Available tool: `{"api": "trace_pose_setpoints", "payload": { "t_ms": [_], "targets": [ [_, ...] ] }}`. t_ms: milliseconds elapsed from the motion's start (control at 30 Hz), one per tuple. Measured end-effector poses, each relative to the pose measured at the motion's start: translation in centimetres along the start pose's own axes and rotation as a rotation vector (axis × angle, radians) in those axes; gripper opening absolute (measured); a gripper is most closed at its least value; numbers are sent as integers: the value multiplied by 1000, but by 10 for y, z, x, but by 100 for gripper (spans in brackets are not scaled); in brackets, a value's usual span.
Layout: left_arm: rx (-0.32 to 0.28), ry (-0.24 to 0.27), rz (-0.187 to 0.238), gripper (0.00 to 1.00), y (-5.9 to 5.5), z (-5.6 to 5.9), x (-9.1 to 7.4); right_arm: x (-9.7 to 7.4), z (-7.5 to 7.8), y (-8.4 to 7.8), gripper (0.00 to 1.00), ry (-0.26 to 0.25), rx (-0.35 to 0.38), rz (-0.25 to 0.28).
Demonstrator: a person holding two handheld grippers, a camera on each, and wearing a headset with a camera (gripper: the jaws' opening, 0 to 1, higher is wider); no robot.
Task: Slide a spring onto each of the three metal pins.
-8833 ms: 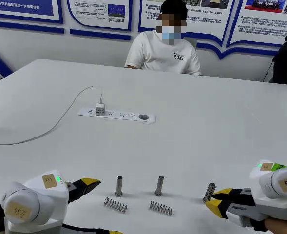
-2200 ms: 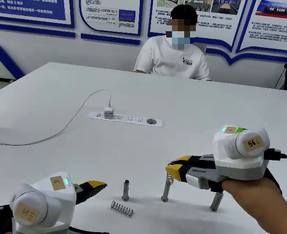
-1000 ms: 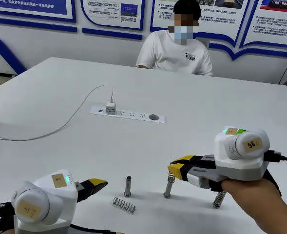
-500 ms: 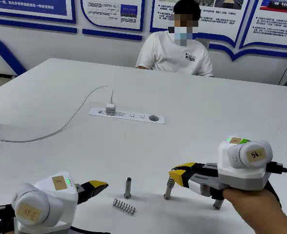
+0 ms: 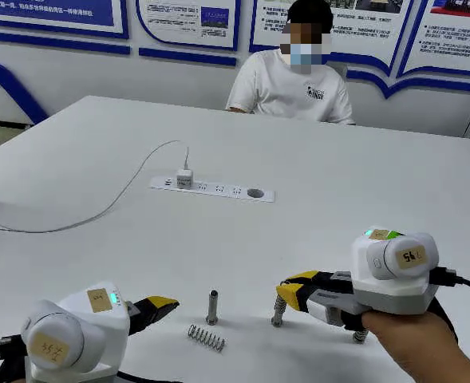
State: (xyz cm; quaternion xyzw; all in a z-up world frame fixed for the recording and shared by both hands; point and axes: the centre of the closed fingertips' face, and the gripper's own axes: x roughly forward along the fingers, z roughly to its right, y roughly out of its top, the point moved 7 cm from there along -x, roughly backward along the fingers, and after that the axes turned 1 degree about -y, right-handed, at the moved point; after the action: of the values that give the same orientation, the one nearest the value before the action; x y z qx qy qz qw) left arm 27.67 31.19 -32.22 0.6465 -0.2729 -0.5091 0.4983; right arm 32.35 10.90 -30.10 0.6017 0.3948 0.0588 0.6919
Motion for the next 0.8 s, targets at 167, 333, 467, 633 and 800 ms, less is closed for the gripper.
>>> {"api": "trace_pose_setpoints", "payload": {
  "t_ms": [167, 333, 467, 633, 800],
  "targets": [
    [-4, 3, 1, 86, 0, 0, 0, 3, 0, -2, 12, 3, -2, -11],
    [-7, 5, 3, 86, 0, 0, 1, 5, 0, -6, 12, 2, 0, -28],
    [-10, 4, 1, 86, -3, 0, 1, 8, -1, -10, 12, 2, -3, -44],
    [-13, 4, 1, 86, -4, -2, 1, 11, 0, -11, 12, 4, 2, -52],
    [-15, 2, 3, 86, -4, -3, 1, 12, -2, -13, 12, 4, 0, -63]
  ]
}}
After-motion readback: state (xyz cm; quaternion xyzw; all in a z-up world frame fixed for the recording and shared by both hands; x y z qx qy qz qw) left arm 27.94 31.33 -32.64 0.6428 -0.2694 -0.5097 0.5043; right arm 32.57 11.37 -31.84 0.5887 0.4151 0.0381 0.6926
